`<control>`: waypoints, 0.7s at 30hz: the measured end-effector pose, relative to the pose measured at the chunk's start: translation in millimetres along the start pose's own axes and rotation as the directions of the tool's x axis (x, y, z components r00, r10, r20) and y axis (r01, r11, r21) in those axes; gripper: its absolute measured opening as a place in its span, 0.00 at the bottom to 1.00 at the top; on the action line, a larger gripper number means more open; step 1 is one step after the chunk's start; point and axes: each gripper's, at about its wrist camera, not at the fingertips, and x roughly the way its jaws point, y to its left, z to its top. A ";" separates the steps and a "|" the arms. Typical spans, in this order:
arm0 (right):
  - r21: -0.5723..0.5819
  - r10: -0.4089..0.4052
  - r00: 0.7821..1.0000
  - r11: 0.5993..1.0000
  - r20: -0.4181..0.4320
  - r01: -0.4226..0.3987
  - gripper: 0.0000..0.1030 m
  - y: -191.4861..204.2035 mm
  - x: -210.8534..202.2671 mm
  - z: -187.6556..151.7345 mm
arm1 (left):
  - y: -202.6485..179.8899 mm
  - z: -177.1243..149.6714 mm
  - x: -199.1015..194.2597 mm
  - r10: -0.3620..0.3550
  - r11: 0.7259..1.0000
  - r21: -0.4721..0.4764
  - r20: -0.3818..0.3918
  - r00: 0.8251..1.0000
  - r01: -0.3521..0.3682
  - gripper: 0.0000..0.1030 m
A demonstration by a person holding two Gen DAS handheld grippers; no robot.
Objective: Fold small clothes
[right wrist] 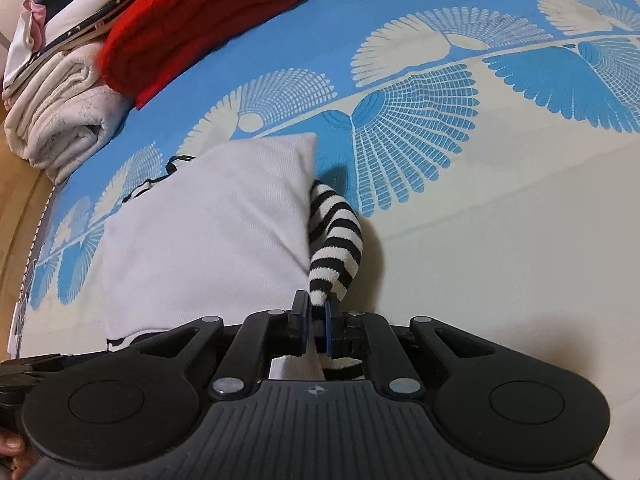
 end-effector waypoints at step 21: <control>-0.151 -0.131 0.968 0.975 0.214 0.165 0.39 13.7 -93.2 -12.2 | -50.2 -38.4 -121.2 0.258 0.951 0.089 0.300 0.918 -0.296 0.91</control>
